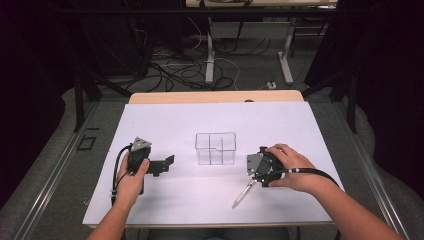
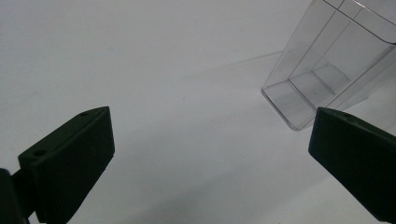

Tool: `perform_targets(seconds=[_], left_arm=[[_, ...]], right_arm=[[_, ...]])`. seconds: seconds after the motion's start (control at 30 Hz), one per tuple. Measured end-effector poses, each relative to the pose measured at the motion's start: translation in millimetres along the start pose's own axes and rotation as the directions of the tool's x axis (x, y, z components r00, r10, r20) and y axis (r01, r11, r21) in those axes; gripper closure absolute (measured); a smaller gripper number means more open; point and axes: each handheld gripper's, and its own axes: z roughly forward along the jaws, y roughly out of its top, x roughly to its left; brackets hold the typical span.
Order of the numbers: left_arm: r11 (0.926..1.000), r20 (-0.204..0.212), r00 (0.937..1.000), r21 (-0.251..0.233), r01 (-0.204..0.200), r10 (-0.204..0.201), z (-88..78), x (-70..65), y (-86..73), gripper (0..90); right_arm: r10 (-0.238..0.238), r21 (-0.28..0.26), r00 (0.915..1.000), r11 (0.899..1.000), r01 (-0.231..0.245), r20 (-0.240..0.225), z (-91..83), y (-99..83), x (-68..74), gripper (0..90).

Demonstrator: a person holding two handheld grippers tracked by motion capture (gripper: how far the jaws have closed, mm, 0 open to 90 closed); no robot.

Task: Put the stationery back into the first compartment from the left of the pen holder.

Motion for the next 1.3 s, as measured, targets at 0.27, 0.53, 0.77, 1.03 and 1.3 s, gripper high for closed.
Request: perform_targets(seconds=[0.27,0.53,0.77,1.03,1.3], left_arm=[[1.0,0.004,0.9999,0.0,0.009,-0.009,0.2,1.1,-0.3,0.2],[1.0,0.009,1.0,0.002,0.002,-0.002,0.7,0.1,-1.0,0.2],[1.0,0.011,0.9999,0.01,0.002,-0.002,0.5,1.2,-1.2,0.2],[0.9999,0.011,0.9999,0.011,-0.004,0.004,1.2,0.8,-1.5,0.2],[1.0,0.008,1.0,0.009,0.002,-0.002,0.1,1.1,-1.6,0.2]], right_arm=[[-0.148,0.018,0.9814,0.988,0.151,-0.122,5.3,6.8,6.3,45.2],[-0.275,-0.024,0.9508,0.961,0.275,-0.142,8.2,14.1,16.0,55.4],[-0.377,-0.009,0.9132,0.925,0.38,-0.156,12.3,19.9,21.5,60.4],[-0.416,-0.016,0.8929,0.908,0.42,-0.173,22.2,21.0,34.4,63.8],[-0.44,-0.021,0.8729,0.895,0.446,-0.211,26.3,24.5,36.8,67.8]])
